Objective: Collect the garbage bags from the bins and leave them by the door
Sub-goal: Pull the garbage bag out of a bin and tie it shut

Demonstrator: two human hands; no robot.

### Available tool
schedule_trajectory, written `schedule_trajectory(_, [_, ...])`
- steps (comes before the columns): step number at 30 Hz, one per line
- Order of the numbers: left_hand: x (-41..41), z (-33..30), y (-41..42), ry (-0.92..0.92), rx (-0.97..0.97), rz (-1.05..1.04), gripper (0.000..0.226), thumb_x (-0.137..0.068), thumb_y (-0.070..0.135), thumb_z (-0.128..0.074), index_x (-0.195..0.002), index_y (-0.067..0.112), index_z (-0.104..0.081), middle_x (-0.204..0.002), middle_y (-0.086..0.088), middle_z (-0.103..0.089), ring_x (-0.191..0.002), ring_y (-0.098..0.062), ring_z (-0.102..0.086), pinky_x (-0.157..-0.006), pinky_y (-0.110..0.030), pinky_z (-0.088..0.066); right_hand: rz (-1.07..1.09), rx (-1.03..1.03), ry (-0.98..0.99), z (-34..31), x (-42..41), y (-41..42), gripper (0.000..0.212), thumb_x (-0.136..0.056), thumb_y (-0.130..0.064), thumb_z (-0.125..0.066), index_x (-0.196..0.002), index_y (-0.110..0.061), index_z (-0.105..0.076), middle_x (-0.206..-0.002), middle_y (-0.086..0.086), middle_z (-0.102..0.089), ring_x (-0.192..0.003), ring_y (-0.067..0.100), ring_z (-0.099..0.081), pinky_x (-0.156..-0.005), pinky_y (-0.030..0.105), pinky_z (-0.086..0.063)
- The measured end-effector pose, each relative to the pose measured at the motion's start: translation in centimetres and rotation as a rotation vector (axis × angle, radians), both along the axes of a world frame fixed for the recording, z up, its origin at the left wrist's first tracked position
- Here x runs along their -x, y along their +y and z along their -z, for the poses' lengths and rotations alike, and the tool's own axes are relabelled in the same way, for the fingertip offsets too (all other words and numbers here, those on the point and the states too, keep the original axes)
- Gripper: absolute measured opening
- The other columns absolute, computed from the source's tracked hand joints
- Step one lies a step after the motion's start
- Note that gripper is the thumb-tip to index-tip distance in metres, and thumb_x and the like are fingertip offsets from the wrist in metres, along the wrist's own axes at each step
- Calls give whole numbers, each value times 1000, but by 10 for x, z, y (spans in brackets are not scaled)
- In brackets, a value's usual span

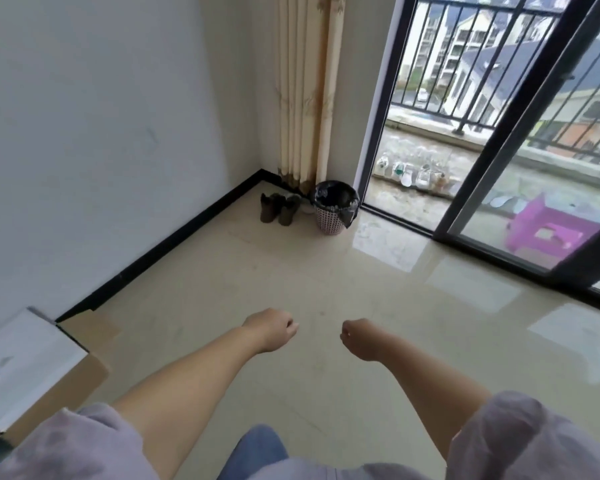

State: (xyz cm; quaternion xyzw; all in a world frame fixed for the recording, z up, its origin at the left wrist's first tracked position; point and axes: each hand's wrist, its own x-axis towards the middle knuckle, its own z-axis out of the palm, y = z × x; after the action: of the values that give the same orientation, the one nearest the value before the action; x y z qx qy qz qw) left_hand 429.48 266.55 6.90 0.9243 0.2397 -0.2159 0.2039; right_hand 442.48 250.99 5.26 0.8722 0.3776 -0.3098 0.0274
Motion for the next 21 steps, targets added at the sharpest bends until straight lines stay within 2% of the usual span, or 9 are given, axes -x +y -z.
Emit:
schedule_trajectory(3, [-52,8,46,-2,10,15,36,-99,32,-34,-97,5,-59,-108,-17,-64,-101,-33,-59,-80,-35,-46,-31,10,6,6,-43,46,36,-100,-22,-32,-121,-1,-52,-123,21,-58,-115,34,-55,-92,36,-45])
schedule_trajectory(10, [-182,22,177,3,17,76,37,-99,33,-33,-102,4,-56,-114,-18,-61,-105,-34,-57,-78,-35,-43,89,23,29,30,-162,161,35,-101,-20,-31,-119,2,-51,-125,22,-56,-114,33,-54,-90,34,-43])
schedule_trajectory(12, [-215,20,221,23,29,85,37,-99,33,-33,-102,3,-55,-114,-18,-60,-106,-35,-57,-76,-34,-43,127,24,47,28,-191,197,34,-100,-16,-32,-120,2,-53,-124,22,-56,-103,29,-55,-86,32,-43])
schedule_trajectory(14, [-248,16,261,36,40,101,38,-99,32,-34,-103,2,-56,-116,-19,-60,-107,-36,-57,-84,-37,-46,209,-6,70,24,-217,230,32,-99,-15,-35,-119,1,-54,-122,22,-58,-92,24,-52,-81,30,-41])
schedule_trajectory(18, [-320,20,316,65,23,162,38,-99,33,-34,-103,4,-58,-116,-17,-61,-105,-33,-57,-83,-35,-45,242,-43,85,23,-266,276,35,-101,-16,-31,-121,4,-51,-124,23,-57,-112,34,-54,-88,34,-42])
schedule_trajectory(21, [-377,28,334,86,27,217,38,-98,36,-33,-105,9,-59,-117,-12,-61,-106,-31,-57,-81,-33,-44,239,-33,80,32,-313,297,35,-101,-18,-31,-118,4,-51,-122,23,-58,-110,34,-55,-83,35,-42])
